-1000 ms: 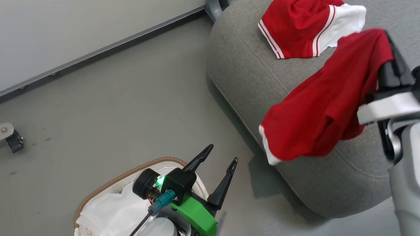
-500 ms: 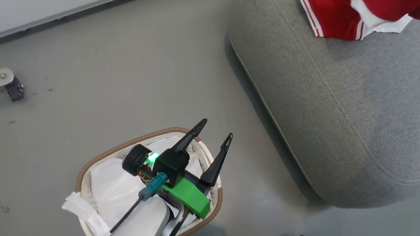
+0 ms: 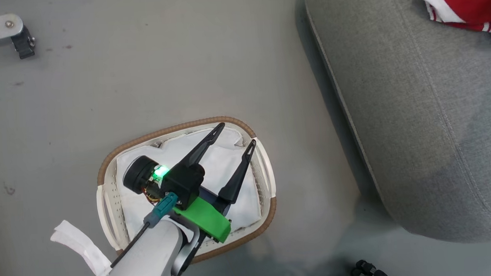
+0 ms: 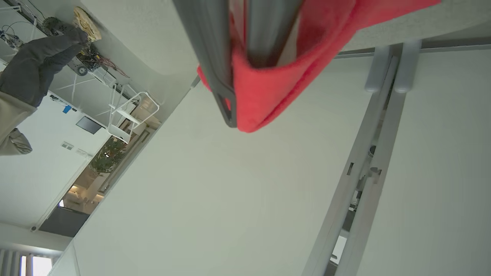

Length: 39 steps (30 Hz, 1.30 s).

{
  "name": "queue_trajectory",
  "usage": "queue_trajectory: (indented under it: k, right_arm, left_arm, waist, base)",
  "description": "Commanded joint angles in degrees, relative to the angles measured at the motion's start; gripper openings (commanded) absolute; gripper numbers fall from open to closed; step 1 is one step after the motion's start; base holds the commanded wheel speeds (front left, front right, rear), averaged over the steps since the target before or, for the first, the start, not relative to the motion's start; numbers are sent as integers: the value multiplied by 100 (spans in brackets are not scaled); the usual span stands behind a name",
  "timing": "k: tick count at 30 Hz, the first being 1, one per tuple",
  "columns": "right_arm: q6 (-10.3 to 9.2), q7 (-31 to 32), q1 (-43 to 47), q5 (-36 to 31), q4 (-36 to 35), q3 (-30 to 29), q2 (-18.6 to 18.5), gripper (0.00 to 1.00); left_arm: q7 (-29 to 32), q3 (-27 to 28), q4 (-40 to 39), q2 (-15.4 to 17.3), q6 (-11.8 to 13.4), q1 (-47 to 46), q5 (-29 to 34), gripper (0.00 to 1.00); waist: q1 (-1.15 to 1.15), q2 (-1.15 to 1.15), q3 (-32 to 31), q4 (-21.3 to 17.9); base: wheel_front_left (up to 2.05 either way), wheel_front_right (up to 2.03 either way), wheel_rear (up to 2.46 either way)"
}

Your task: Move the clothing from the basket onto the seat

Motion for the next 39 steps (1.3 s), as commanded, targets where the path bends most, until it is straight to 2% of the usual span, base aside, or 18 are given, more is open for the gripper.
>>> queue_trajectory:
  k: [1, 8, 10, 11, 12, 13, 20, 30, 39]
  right_arm:
    - [-8, -37, 159, -113, 157, -118, 45, 0]
    - [-8, -78, 548, -576, 631, -663, 370, 0]
    - [-8, -80, 614, -623, 584, -806, 467, 30]
    - [-8, -81, 694, -649, 534, -864, 557, 76]
    - [-8, -81, 754, -655, 506, -898, 633, 76]
    - [-8, -80, 825, -654, 485, -921, 716, 100]
    - [-8, -77, 1235, -466, 289, -613, 879, 100]
    - [-8, -77, 2181, 210, -406, 357, 963, 100]
    - [-8, -77, 2293, 641, -832, 1122, 697, 100]
  left_arm:
    - [-4, 53, -9, 66, -16, 66, 17, 100]
    - [-4, 164, -5, 160, -1, 89, 50, 100]
    - [-4, 168, 7, 191, 0, 89, 66, 100]
    - [-4, 165, 15, 200, 1, 85, 76, 100]
    - [-4, 164, 22, 204, 2, 81, 81, 100]
    - [-4, 160, 33, 204, 2, 78, 81, 100]
    - [-4, 145, 95, 193, 9, 137, 30, 100]
    - [-3, 280, 51, 19, 3, 325, -179, 100]
    - [-4, 661, 73, -283, -7, 503, -367, 100]
  waist:
    - [-1, 0, 212, 109]
    - [-1, 0, 385, 3]
    - [-1, 0, 406, -39]
    - [-1, 0, 412, -66]
    - [-1, 0, 411, -86]
    - [-1, 0, 404, -112]
    - [-1, 0, 243, -245]
    - [-1, 0, -342, -456]
    - [-1, 0, -1113, -447]
  base:
    - [0, 0, 0]
    - [0, 0, 0]
    - [0, 0, 0]
    - [0, 0, 0]
    - [0, 0, 0]
    - [0, 0, 0]
    - [0, 0, 0]
    - [0, 0, 0]
    - [0, 0, 0]
